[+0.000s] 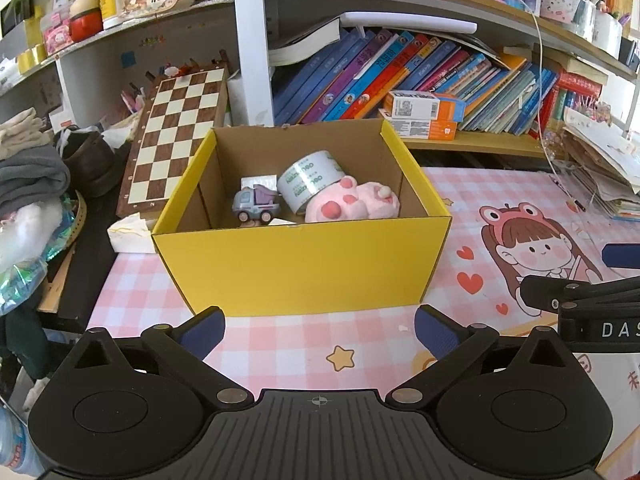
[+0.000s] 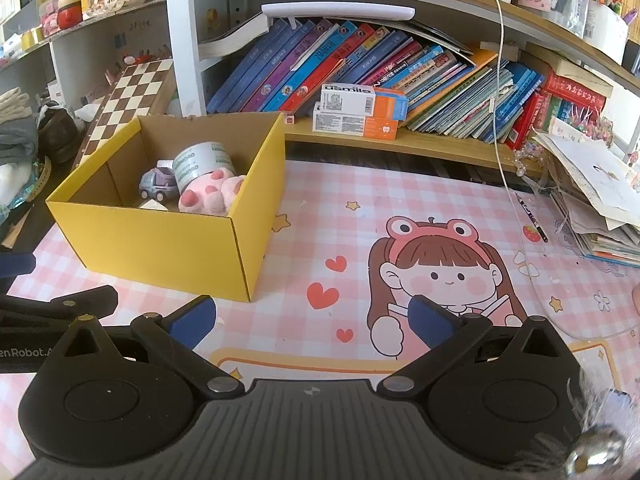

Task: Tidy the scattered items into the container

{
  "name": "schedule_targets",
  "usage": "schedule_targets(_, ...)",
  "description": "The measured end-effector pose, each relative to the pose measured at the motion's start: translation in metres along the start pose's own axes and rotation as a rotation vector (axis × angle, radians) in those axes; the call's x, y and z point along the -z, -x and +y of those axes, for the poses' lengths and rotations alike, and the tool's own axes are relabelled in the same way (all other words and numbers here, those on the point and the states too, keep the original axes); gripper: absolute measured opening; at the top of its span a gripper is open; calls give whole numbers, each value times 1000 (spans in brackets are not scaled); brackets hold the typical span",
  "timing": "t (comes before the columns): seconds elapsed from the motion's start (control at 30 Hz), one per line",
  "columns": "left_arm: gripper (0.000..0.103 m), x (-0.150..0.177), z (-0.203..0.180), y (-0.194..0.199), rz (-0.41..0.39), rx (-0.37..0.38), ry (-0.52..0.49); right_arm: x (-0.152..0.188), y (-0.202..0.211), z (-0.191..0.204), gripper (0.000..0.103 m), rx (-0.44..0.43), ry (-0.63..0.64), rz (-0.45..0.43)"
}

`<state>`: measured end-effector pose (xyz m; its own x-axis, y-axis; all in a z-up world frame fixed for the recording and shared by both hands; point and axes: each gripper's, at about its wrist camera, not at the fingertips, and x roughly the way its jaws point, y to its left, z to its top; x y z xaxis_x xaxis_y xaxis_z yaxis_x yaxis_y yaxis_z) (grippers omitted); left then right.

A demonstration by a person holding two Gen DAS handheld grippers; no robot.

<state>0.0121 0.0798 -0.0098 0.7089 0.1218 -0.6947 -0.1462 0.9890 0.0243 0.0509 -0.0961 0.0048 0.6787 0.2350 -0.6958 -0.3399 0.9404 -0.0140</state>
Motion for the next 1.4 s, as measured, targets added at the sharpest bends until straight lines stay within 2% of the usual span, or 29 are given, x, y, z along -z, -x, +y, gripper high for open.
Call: schedule_targets(1.4, 102, 2, -4, 2, 4, 19, -16, 2, -5, -7, 103, 8, 7, 18)
